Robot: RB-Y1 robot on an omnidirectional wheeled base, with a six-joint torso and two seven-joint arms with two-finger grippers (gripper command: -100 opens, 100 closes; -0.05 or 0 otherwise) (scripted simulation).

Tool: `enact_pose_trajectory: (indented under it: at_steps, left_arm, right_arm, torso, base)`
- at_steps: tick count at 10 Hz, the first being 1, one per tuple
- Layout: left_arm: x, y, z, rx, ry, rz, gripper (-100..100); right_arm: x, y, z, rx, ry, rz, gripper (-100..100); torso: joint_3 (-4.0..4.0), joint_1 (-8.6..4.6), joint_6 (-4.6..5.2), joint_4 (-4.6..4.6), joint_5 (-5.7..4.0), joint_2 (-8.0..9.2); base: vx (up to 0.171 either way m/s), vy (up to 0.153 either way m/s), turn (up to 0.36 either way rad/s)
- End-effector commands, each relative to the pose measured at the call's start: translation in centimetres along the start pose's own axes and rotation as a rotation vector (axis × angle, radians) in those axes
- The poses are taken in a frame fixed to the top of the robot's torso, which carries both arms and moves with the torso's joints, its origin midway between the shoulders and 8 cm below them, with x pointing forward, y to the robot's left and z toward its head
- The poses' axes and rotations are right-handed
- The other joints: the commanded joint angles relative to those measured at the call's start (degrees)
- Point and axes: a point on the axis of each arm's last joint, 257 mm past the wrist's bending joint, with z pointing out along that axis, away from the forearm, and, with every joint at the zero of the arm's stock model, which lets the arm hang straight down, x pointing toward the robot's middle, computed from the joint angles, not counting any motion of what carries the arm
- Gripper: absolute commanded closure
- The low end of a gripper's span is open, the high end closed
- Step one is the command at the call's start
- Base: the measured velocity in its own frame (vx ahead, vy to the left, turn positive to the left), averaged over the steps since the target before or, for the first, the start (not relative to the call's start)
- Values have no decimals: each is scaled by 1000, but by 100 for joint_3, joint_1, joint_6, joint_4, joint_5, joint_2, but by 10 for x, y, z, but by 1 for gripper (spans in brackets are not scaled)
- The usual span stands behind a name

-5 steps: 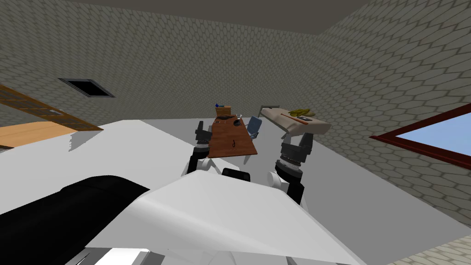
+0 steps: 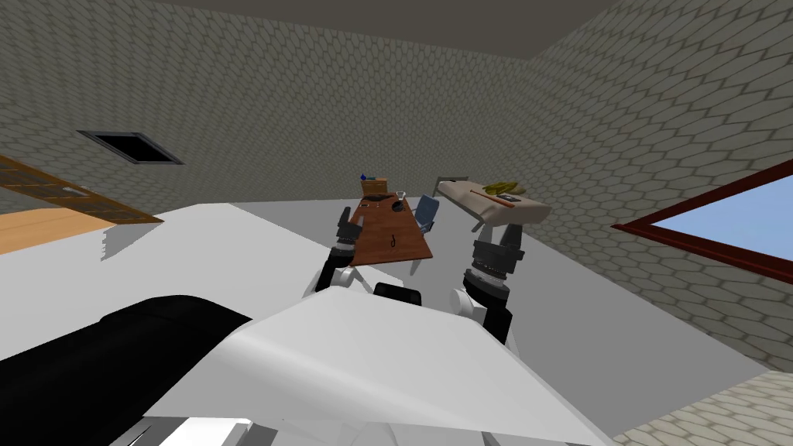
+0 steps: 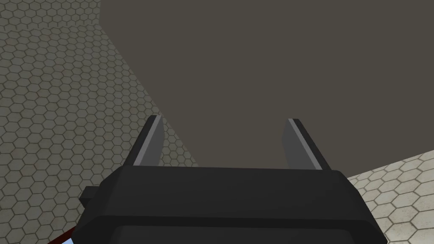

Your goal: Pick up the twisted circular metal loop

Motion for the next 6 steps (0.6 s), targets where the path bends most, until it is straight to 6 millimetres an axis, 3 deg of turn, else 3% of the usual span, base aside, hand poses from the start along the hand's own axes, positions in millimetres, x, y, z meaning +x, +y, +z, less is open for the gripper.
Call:
enact_pose_trajectory:
  at_steps: [1,6]
  left_arm:
    - [5,19,1,-43,30,-3,-100]
    - [21,88,-9,-201,98,-40,-100]
  right_arm:
    - [0,0,0,0,0,0,0]
    - [0,0,0,0,0,0,0]
  torso:
    - [0,0,0,0,0,0]
    - [7,0,-1,3,0,12]
  base:
    - [-45,16,-55]
    - [-63,20,-72]
